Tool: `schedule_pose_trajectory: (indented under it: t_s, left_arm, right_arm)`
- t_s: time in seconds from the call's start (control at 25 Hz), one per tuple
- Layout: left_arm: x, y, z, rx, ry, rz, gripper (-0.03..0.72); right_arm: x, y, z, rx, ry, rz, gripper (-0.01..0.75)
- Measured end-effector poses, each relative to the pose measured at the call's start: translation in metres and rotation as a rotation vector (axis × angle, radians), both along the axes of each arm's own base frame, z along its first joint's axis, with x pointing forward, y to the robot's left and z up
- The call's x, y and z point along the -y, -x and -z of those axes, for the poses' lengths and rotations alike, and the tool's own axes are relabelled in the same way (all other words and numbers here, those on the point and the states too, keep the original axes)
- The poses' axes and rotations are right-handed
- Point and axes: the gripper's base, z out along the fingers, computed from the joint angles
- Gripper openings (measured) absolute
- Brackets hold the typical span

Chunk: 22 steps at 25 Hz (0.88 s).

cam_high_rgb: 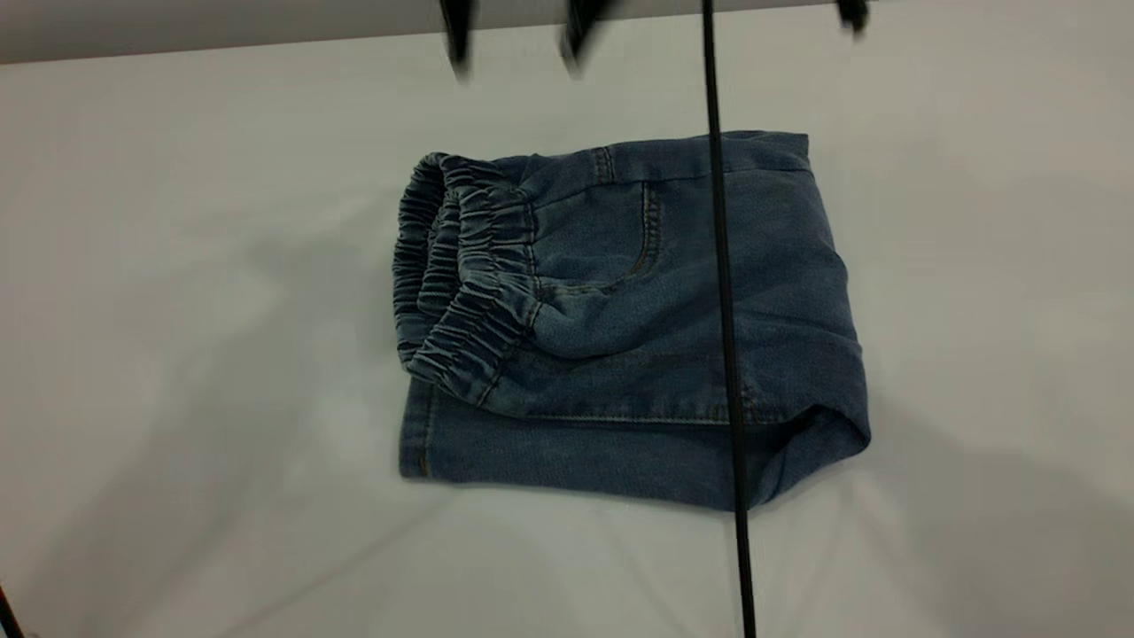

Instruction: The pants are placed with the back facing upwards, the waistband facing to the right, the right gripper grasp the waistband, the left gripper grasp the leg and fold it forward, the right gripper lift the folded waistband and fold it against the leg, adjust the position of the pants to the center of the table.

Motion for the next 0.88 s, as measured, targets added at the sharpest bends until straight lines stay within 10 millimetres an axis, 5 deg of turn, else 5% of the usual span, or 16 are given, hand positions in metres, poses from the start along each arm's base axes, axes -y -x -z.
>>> schedule_pose_trajectory:
  t_s: [0.36, 0.64, 0.88]
  left_arm:
    - [-0.023, 0.042, -0.031, 0.018, 0.014, -0.024, 0.344]
    - [-0.057, 0.109, -0.053, -0.072, 0.042, -0.054, 0.344]
    - [-0.080, 0.177, -0.058, -0.216, 0.132, 0.009, 0.344]
  right_arm:
    - [0.021, 0.038, -0.136, 0.268, -0.203, -0.135, 0.455]
    - [0.072, 0.105, -0.236, 0.521, -0.275, -0.237, 0.420]
    - [0.131, 0.180, -0.282, 0.660, -0.295, -0.261, 0.416]
